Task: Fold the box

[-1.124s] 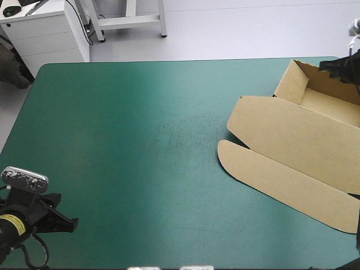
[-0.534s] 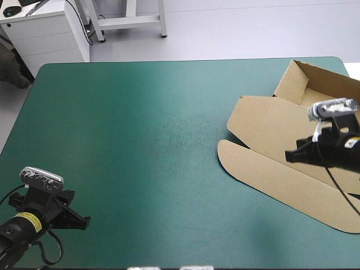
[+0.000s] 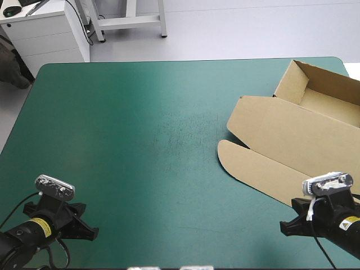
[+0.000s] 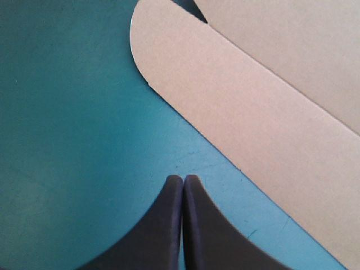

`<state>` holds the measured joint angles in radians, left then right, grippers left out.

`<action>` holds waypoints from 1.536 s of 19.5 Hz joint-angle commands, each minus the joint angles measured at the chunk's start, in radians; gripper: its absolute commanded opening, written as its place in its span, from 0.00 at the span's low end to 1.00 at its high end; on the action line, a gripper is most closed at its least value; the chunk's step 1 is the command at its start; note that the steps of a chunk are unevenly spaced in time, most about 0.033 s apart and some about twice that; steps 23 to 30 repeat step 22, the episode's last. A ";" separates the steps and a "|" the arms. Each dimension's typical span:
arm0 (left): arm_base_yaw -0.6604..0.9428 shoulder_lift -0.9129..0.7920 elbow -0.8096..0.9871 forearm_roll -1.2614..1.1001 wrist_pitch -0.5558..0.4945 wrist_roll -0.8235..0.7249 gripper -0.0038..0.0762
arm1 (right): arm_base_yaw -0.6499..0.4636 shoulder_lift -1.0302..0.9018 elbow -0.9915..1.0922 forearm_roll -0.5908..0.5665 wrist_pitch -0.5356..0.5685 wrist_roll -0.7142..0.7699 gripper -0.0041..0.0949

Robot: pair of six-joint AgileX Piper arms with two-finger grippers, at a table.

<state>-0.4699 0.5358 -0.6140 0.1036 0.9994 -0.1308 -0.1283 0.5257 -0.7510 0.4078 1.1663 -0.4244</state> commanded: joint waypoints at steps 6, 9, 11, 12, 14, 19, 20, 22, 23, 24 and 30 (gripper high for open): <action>-0.001 0.004 0.090 -0.089 -0.043 0.063 0.04 | 0.002 -0.093 0.179 0.026 -0.050 -0.050 0.02; -0.001 0.004 0.090 -0.093 -0.040 0.077 0.04 | 0.002 -0.110 0.222 0.026 -0.061 -0.050 0.02; -0.001 0.004 0.090 -0.093 -0.042 0.077 0.04 | 0.002 -0.123 0.232 0.025 -0.065 -0.055 0.02; -0.001 0.004 0.090 -0.093 -0.042 0.077 0.04 | 0.002 -0.129 0.231 0.023 -0.072 -0.067 0.02; -0.001 0.004 0.090 -0.093 -0.037 0.077 0.04 | 0.002 -0.136 0.231 0.023 -0.074 -0.070 0.02; -0.001 0.004 0.090 -0.104 0.010 0.069 0.04 | 0.002 -0.136 0.231 0.023 -0.061 -0.067 0.02; -0.001 0.004 0.090 -0.104 0.010 0.069 0.04 | 0.002 -0.136 0.231 0.023 -0.061 -0.067 0.02; -0.001 0.004 0.090 -0.104 0.023 0.069 0.04 | 0.002 -0.136 0.231 0.023 -0.061 -0.067 0.02; -0.001 0.004 0.090 -0.104 0.023 0.069 0.04 | 0.002 -0.136 0.231 0.023 -0.061 -0.067 0.02; -0.001 0.004 0.090 -0.104 0.023 0.069 0.04 | 0.002 -0.136 0.231 0.023 -0.061 -0.067 0.02; -0.001 0.004 0.090 -0.104 0.023 0.069 0.04 | 0.002 -0.136 0.231 0.023 -0.061 -0.067 0.02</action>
